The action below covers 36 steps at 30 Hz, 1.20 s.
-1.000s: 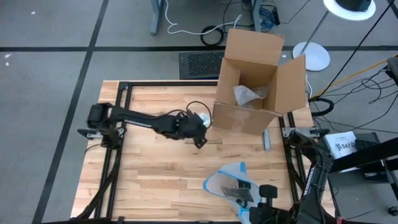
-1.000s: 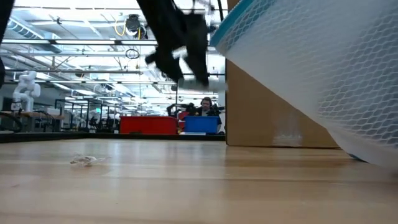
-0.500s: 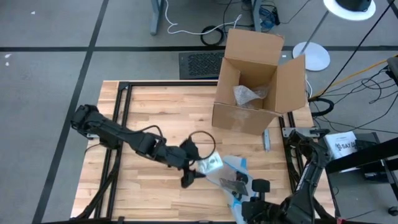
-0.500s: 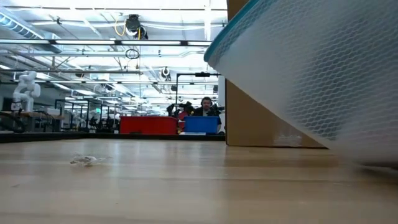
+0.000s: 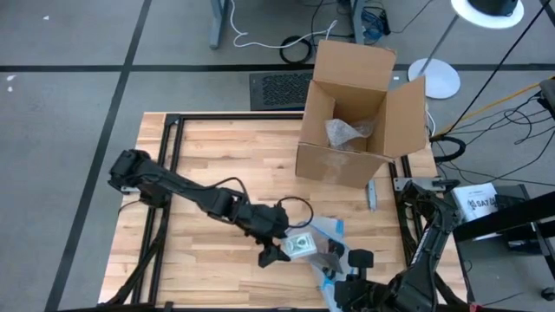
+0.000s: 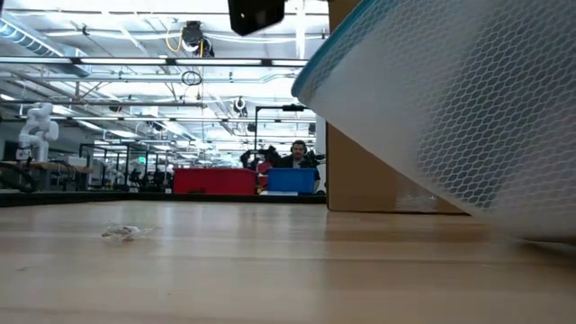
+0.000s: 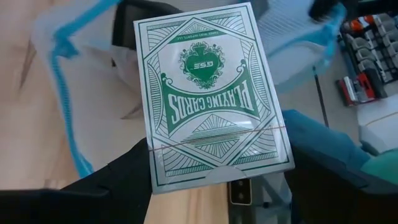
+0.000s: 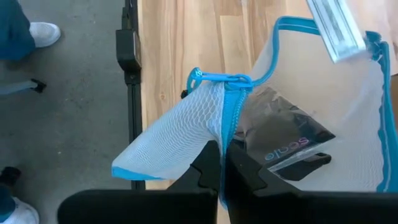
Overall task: Unpack boxes
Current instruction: Put the game card into the transparent zip bag, then close the transparent zip bag
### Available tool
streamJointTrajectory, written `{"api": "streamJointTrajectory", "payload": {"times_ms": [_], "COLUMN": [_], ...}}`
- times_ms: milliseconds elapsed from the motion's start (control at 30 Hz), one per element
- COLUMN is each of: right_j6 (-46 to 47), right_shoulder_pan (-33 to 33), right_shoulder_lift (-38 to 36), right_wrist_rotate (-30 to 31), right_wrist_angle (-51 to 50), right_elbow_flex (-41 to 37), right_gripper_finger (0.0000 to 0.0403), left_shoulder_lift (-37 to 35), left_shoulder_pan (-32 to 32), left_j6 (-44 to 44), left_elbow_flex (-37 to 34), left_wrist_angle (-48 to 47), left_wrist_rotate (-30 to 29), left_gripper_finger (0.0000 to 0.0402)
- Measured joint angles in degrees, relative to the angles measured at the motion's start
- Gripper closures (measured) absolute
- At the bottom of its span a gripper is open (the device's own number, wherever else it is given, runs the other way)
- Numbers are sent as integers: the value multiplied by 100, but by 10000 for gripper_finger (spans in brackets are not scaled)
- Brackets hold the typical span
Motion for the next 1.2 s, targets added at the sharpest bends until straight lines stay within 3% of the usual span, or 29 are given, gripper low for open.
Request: {"api": "streamJointTrajectory", "payload": {"times_ms": [500, 667, 1000, 1200], "right_j6": [-275, -400, -401, -448], "right_shoulder_pan": [-50, -96, -101, -101], "right_shoulder_lift": [0, 0, 1, 2], "right_wrist_rotate": [99, 111, 108, 144], "right_wrist_angle": [22, 24, 23, 22], "right_elbow_flex": [0, 0, 0, 0], "right_gripper_finger": [403, 403, 403, 403], "left_shoulder_lift": [410, 504, 488, 488], "left_shoulder_pan": [615, 638, 749, 778], "left_j6": [-94, -88, -52, 192], "left_elbow_flex": [24, 31, 105, 107], "left_wrist_angle": [403, 674, 795, 528], "left_wrist_rotate": [1451, 1518, 1540, 1451], "left_gripper_finger": [80, 73, 7, 15]}}
